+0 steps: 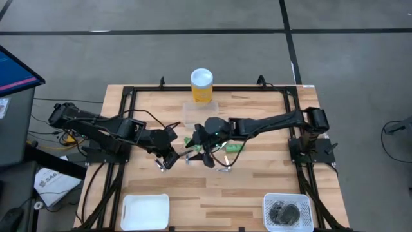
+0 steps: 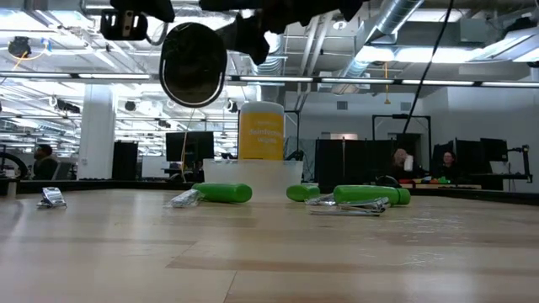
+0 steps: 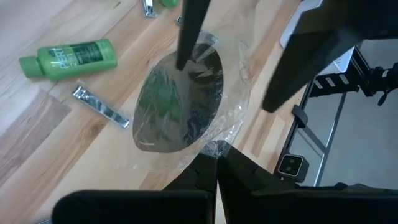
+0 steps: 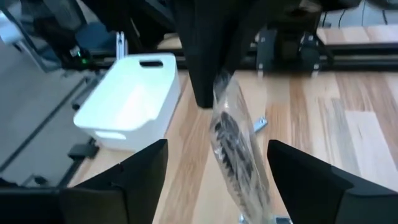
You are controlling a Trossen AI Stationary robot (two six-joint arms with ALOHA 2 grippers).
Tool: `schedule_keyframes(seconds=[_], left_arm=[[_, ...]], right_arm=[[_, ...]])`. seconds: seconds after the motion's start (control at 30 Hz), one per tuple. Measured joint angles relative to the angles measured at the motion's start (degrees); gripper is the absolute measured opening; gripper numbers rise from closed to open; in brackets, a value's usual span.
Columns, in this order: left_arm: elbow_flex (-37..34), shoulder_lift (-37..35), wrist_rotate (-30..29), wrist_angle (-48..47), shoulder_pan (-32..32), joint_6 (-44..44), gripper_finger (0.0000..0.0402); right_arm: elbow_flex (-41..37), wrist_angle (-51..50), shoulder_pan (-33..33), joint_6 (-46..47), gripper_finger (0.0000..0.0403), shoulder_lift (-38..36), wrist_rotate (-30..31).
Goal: Pick & Place Travel size toiletries
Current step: Put the black hairbrush into the right white bin
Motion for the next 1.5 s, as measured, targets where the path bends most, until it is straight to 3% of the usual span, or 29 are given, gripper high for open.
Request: schedule_keyframes(seconds=[0.17, 0.4, 0.47, 0.73, 0.93, 1.17, 1.33, 1.5], left_arm=[[0.00, 0.00, 0.00, 1.12, 0.00, 0.70, 0.0000], [0.00, 0.00, 0.00, 2.21, 0.55, 1.51, 0.0000], [0.00, 0.00, -0.16, 2.43, 0.61, 1.59, 0.0000], [0.00, 0.00, -1.16, 3.72, 0.59, 3.35, 0.0015], [-0.07, -1.78, -1.08, 3.86, 0.59, 4.70, 0.0083], [-0.07, -6.06, -1.30, 4.30, 0.57, 5.86, 0.0147], [-0.07, -8.71, -2.10, 4.32, 0.57, 9.78, 0.0149], [-0.07, -11.56, -4.55, 4.50, 0.57, 13.46, 0.0134]], right_arm=[[0.42, -2.01, 0.00, -0.69, 0.0229, 0.04, 0.26], [0.45, -3.48, -0.97, -0.98, 0.0047, -0.69, 1.53], [0.45, -4.12, -0.98, -1.17, 0.0019, -0.67, 1.53], [0.42, -6.15, -1.17, -0.69, 0.0011, -2.41, 1.66], [0.42, -12.73, -3.01, -0.56, 0.0010, -8.95, 1.73], [0.43, -29.80, -4.53, 0.25, 0.0010, -19.84, 1.75], [0.42, -47.21, 0.61, 7.71, 0.0009, -28.31, 1.91], [0.42, -58.66, 12.14, 22.75, 0.0009, -34.28, 4.54]])
